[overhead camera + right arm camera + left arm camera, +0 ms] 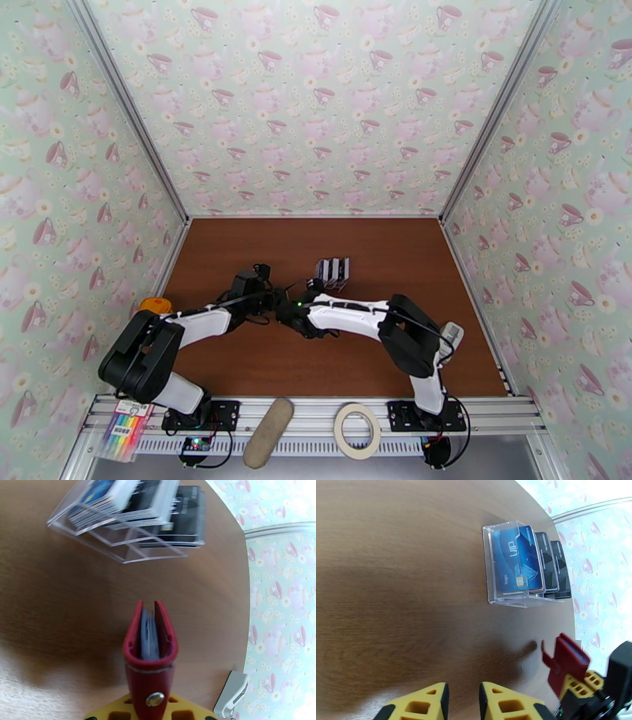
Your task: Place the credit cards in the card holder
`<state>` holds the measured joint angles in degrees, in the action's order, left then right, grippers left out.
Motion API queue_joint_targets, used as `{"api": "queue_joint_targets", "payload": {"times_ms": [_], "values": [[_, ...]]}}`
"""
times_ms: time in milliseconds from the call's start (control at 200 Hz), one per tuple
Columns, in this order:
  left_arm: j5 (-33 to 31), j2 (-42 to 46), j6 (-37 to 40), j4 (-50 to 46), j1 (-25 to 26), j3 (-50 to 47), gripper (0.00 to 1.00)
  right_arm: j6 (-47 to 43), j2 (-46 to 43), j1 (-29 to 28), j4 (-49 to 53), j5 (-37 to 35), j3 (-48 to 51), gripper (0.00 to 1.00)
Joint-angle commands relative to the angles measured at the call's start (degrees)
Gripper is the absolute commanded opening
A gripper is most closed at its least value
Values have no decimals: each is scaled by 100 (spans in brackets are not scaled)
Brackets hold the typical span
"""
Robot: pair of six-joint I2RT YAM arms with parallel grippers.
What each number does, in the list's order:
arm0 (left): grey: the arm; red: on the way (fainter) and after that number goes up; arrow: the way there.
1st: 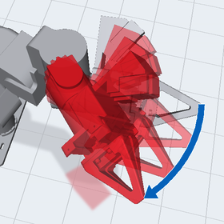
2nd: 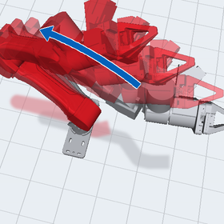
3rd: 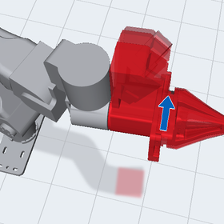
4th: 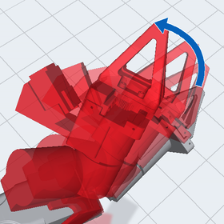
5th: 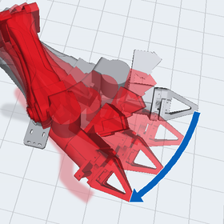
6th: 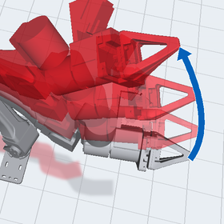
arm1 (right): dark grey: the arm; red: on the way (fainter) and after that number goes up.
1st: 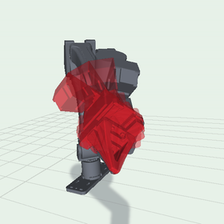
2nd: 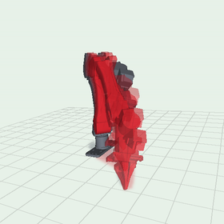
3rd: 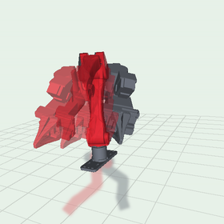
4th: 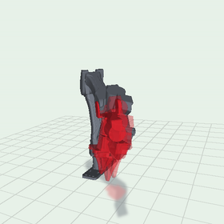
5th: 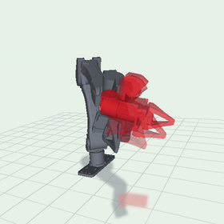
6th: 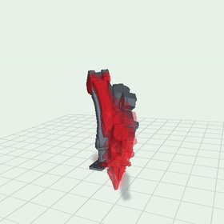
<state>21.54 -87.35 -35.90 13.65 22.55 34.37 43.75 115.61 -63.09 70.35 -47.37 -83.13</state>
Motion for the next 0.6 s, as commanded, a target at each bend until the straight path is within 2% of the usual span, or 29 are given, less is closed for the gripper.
{"api": "queue_joint_targets", "payload": {"times_ms": [0, 185, 356, 596], "values": [[-44, 120, -48, 156, -37, -71, 27, 108, 191, -78, 93, -11, -234, 8], [-27, 107, -51, 147, -67, -71, 28, -29, 379, -177, -94, 206, -352, 14], [-9, 79, -48, 164, -62, -61, 28, -141, 488, -238, -310, 454, -423, 26], [25, 36, -44, 150, -66, -44, 28, -323, 537, -239, -872, 932, -344, 27]]}}
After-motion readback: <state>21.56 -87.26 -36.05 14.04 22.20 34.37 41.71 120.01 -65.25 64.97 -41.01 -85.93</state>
